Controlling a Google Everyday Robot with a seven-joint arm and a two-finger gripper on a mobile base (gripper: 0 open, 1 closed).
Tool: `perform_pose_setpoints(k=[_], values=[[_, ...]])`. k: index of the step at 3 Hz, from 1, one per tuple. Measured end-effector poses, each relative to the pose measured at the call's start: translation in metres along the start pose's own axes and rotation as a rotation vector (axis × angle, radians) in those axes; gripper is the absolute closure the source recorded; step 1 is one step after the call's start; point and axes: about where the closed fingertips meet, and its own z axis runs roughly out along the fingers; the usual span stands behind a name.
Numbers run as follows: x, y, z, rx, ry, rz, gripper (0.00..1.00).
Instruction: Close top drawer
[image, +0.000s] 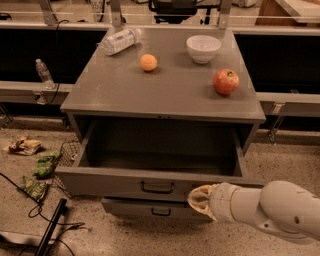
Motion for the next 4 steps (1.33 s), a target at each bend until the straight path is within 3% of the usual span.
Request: perform_pose_setpoints(k=[1,2,4], values=[[0.0,-0.03,0.027,0.094,0.04,-0.045,1.0],[0.002,-0.048,0.037,0.131,0.056,-0.064,1.0],[0.035,-0.119,0.058,0.221,0.15,-0.118,1.0]])
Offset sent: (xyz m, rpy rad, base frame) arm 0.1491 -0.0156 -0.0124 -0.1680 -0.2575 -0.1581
